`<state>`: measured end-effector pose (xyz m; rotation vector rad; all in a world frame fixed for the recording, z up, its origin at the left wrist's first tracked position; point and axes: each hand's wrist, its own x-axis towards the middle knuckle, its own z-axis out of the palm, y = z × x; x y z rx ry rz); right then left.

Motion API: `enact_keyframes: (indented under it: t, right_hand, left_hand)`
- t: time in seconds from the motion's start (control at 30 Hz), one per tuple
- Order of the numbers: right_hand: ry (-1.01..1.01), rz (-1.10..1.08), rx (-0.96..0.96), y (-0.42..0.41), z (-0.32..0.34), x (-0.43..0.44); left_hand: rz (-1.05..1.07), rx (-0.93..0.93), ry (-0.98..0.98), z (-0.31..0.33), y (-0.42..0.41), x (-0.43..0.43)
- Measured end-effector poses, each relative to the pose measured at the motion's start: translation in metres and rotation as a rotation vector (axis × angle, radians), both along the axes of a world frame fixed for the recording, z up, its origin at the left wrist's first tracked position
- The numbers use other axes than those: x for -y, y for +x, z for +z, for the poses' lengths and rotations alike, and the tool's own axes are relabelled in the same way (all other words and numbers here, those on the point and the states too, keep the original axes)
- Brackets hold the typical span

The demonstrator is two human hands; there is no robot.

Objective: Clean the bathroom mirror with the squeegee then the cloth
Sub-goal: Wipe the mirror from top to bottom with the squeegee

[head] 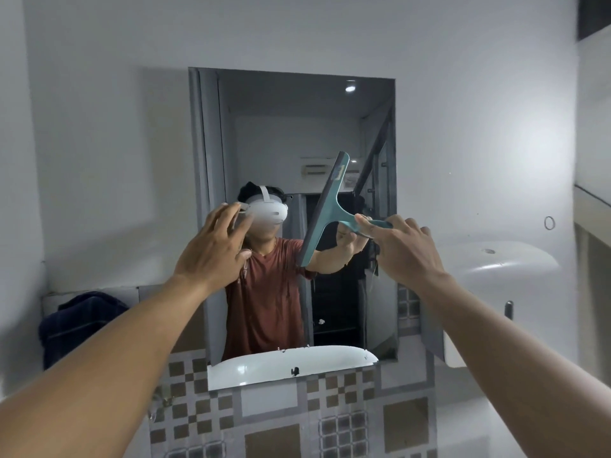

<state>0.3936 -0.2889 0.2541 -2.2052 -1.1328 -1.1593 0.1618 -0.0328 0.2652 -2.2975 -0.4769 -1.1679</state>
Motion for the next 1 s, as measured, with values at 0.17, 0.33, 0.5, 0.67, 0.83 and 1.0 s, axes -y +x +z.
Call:
enact_keyframes:
  t: [0.17,0.33,0.5,0.67,0.83,1.0]
  right_hand:
    - [0.009,-0.022,-0.014,0.001,-0.003,0.003]
    - [0.044,-0.03,-0.114,0.005,-0.009,0.013]
    - [0.059,0.0,-0.246,0.001,-0.022,0.017]
    - [0.077,0.032,-0.318,-0.011,-0.041,0.008]
    - [0.124,0.059,-0.414,-0.031,-0.057,0.0]
    - [0.177,0.109,-0.475,-0.048,-0.072,-0.009]
  left_hand:
    - [0.01,-0.006,-0.004,0.001,-0.002,0.004]
    - [0.005,-0.011,0.001,0.001,-0.002,0.004]
    - [-0.001,-0.006,0.004,0.0,-0.001,0.006]
    - [-0.005,-0.004,-0.005,0.001,-0.001,0.006]
    - [-0.009,0.0,-0.017,0.001,-0.001,0.007]
    - [-0.009,-0.008,0.002,0.002,-0.002,0.005]
